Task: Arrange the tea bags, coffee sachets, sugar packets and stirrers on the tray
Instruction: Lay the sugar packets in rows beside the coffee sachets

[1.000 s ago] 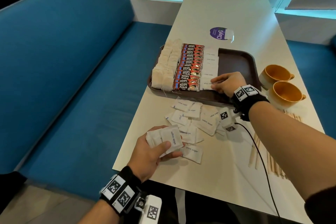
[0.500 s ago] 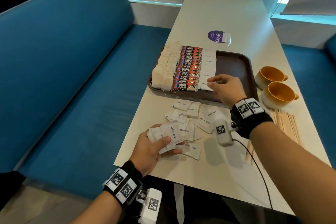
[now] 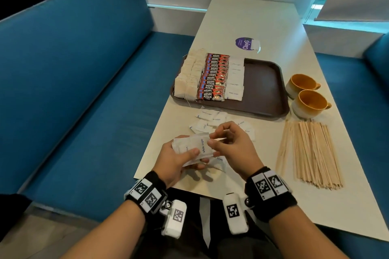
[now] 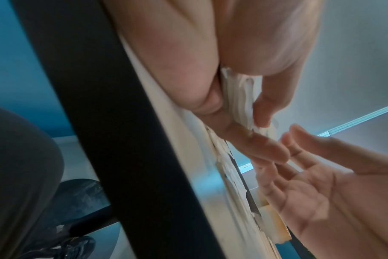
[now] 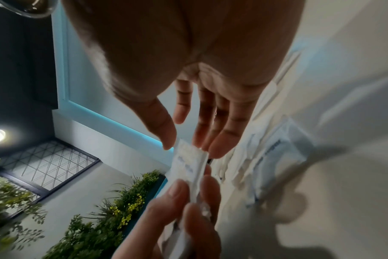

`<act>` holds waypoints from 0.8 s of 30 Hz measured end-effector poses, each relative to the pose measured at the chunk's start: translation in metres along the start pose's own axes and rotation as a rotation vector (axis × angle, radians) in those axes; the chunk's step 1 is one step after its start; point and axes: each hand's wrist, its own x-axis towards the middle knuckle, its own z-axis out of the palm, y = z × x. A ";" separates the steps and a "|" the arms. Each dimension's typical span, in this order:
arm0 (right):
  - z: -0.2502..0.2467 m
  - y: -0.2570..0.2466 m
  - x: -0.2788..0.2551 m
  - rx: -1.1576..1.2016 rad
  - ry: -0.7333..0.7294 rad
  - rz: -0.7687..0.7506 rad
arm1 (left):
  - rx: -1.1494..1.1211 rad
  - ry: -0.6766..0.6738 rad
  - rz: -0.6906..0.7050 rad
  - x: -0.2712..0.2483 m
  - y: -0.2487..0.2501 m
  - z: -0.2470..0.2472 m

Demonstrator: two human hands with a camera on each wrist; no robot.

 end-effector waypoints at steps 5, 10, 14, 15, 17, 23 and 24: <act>0.006 0.008 -0.008 -0.047 0.007 0.036 | 0.018 0.035 0.017 -0.004 0.003 0.006; 0.001 0.012 -0.011 0.056 0.124 0.076 | -0.016 0.050 0.022 -0.004 0.005 0.008; -0.003 0.007 -0.008 -0.073 0.327 -0.067 | -0.025 0.039 0.016 -0.001 0.004 0.006; -0.002 0.008 -0.007 -0.142 0.354 -0.097 | -0.027 0.026 0.014 -0.001 0.003 0.005; 0.004 0.011 -0.005 -0.245 0.343 -0.131 | -0.026 -0.003 0.006 -0.001 0.003 0.005; 0.035 0.019 -0.012 -0.412 0.074 -0.163 | -0.091 0.006 0.019 -0.002 0.005 0.005; 0.037 0.020 -0.013 -0.442 0.050 -0.173 | -0.096 -0.001 0.022 -0.002 0.005 0.003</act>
